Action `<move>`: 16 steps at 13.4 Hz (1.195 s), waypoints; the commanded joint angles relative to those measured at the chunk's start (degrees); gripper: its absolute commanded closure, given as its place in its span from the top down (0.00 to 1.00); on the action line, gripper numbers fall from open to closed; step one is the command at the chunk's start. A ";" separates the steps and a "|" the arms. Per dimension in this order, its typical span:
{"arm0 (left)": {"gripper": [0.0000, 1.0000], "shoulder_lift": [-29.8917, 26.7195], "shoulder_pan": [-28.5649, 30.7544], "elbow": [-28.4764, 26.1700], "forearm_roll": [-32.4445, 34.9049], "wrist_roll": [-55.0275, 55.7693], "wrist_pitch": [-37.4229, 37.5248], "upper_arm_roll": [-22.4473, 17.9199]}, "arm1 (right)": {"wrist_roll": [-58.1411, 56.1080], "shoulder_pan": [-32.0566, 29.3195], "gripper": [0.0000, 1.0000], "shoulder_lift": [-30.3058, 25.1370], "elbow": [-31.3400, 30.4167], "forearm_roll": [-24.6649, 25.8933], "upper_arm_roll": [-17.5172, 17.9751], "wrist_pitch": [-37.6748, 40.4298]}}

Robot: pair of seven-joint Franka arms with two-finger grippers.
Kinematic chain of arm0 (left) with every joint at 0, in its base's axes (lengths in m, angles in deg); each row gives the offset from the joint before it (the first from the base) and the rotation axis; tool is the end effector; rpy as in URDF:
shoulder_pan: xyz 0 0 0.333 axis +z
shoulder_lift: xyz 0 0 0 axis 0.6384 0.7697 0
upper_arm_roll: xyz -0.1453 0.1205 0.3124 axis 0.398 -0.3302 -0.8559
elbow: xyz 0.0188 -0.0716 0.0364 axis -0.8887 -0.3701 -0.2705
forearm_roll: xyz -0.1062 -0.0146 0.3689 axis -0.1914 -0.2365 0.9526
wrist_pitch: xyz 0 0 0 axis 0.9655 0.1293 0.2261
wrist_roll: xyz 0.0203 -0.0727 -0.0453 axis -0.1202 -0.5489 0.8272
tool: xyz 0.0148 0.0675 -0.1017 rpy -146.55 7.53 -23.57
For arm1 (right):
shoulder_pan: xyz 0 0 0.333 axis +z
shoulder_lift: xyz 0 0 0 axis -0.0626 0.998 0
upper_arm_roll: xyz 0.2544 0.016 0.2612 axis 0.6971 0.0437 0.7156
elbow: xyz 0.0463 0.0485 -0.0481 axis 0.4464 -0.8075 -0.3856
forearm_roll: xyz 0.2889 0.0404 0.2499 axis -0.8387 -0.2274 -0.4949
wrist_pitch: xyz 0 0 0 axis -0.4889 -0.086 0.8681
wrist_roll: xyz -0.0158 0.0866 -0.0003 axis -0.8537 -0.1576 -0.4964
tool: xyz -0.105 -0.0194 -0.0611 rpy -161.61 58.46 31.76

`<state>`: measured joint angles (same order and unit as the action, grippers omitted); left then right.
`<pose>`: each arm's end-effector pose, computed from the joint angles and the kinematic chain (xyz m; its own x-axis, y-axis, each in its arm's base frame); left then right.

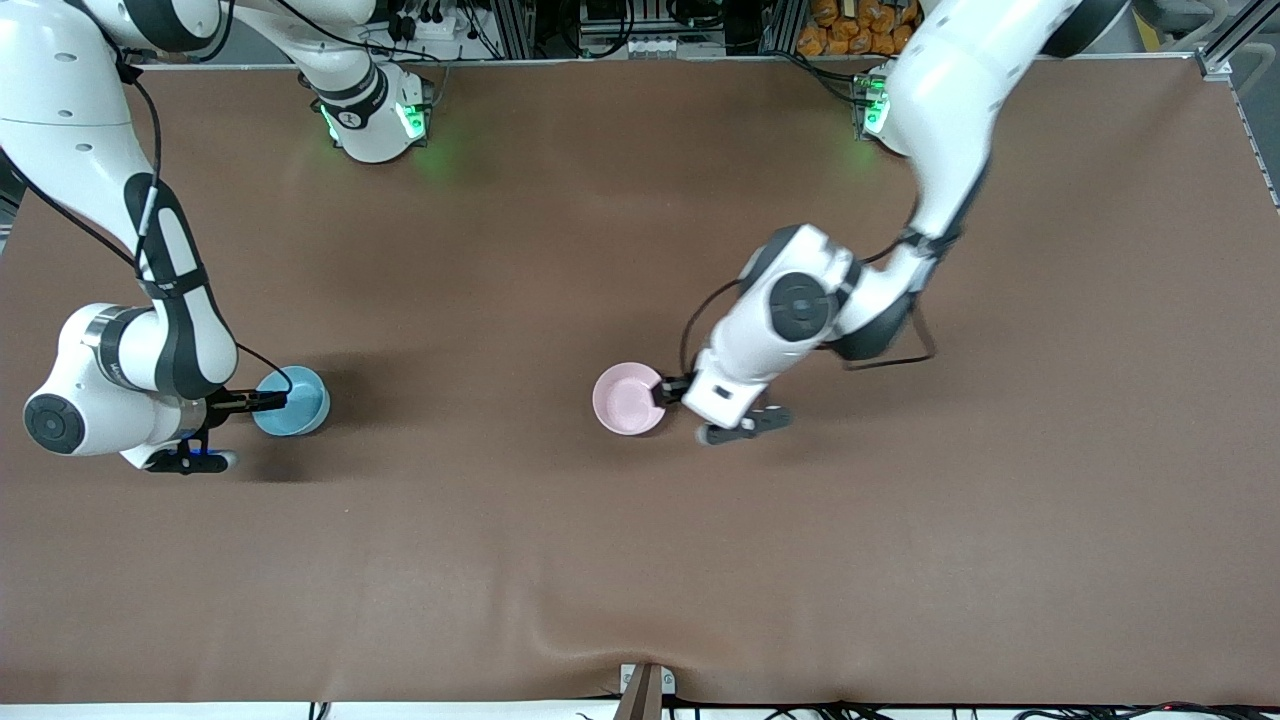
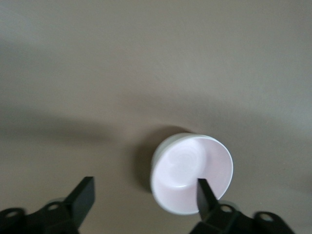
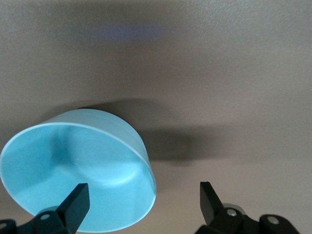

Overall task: Stack pink and blue bowls on white bowl
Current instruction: 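Release the pink bowl while the right gripper reaches the blue bowl, then grip the blue bowl rim with the right gripper while the left gripper withdraws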

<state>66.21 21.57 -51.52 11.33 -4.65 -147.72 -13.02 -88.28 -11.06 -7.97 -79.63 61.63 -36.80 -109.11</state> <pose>0.6174 -0.4049 0.3594 0.9538 0.2847 -0.0964 0.2999 -0.9231 0.2409 0.6354 -0.1179 0.2287 0.9320 -0.0080 -0.3624 -0.0160 -0.9997 -0.0192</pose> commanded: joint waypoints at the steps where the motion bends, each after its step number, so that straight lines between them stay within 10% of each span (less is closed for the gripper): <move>1: 1.00 -10.95 4.21 -2.03 1.30 -1.37 11.06 0.11 | -0.72 -0.79 0.97 -0.39 -1.01 1.31 0.67 -0.62; 6: 1.00 -23.27 16.50 -1.68 1.30 -20.14 29.72 0.20 | -0.72 -0.79 0.00 -0.13 -1.53 1.31 0.75 -0.18; 16: 1.00 -36.03 24.00 -1.68 2.62 -26.86 40.19 -2.26 | -0.55 0.00 0.00 -1.18 1.44 0.60 1.02 2.71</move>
<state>32.55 45.55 -51.61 12.59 -30.65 -108.21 -13.86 -88.59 -11.03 -8.39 -79.60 61.64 -36.28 -108.01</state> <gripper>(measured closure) 0.000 0.974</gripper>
